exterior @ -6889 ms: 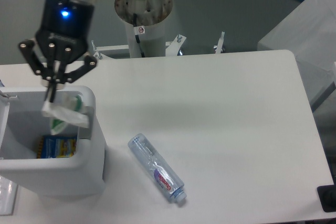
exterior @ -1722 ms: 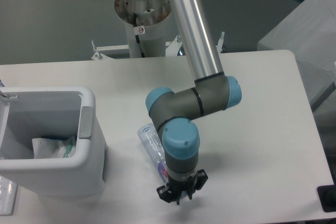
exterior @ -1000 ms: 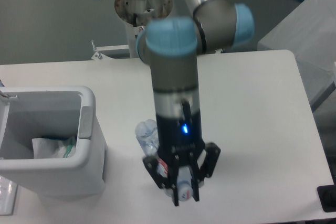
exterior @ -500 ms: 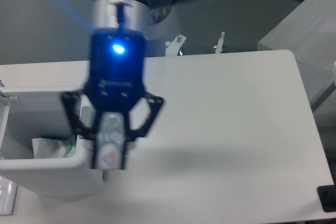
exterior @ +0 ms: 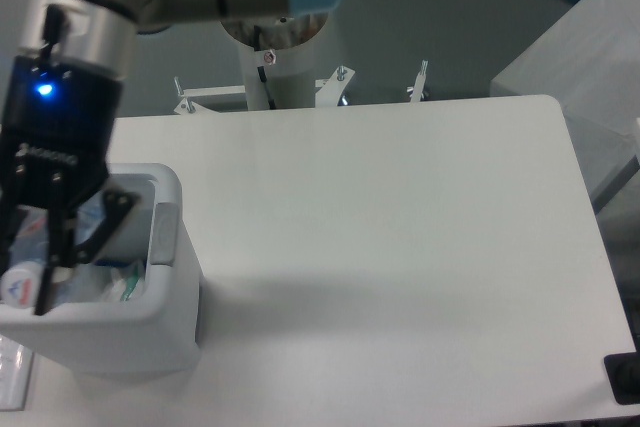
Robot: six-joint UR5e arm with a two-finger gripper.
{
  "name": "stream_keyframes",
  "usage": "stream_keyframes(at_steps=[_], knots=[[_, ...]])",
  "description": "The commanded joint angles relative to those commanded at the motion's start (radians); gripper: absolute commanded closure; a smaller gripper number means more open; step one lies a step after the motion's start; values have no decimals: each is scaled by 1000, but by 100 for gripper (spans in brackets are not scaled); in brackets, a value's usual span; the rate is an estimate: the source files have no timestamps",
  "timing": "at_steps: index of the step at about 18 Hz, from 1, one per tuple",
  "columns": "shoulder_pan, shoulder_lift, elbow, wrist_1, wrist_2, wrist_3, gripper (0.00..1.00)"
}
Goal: Place the trash in the trash can
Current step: 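Lower the bottle into the bin and open the gripper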
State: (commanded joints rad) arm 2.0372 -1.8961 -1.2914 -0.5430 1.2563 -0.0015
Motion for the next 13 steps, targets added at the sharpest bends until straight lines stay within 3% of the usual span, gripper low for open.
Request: stream_keyframes(at_steps=[1,3,5,7,13], knots=[[0,12,-23,0,-2,2,53],[0,31,-48,0,-2,20,19],[5,38,-65,-2,0,26,0],[17,51,-77,-2,2,29,0],[263,74,-98,-8,5,112,0]])
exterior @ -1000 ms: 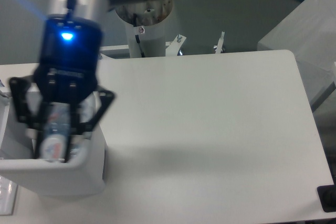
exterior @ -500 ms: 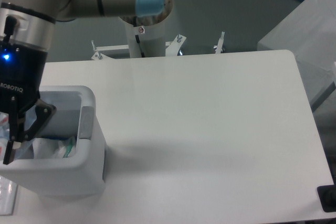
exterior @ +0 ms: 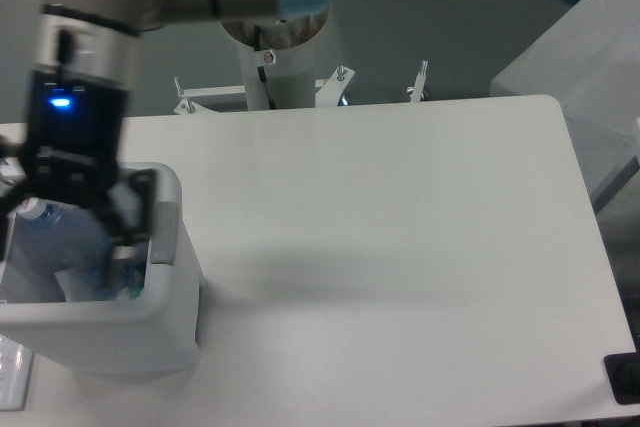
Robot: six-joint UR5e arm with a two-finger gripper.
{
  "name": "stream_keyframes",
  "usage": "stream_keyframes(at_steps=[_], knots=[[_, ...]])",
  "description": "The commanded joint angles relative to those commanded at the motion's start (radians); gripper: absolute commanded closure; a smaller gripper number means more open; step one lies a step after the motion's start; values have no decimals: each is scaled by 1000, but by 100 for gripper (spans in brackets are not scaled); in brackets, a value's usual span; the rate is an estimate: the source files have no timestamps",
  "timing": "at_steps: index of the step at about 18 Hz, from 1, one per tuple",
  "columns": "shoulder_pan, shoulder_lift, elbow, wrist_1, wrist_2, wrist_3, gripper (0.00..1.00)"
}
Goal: Place the trash in the trash can
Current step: 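Lower the bottle into the bin and open the gripper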
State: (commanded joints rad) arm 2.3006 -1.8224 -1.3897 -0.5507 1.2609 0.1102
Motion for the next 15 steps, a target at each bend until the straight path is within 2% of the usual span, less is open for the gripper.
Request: stream_keyframes(at_steps=[3,7,12,15], knots=[[78,-15,-15,-3,2,139,0],[146,-23,-92,-5,23,398,0],[154,28,-141,-75,210,650,0],[157,40,-141,-100,227,674,0]])
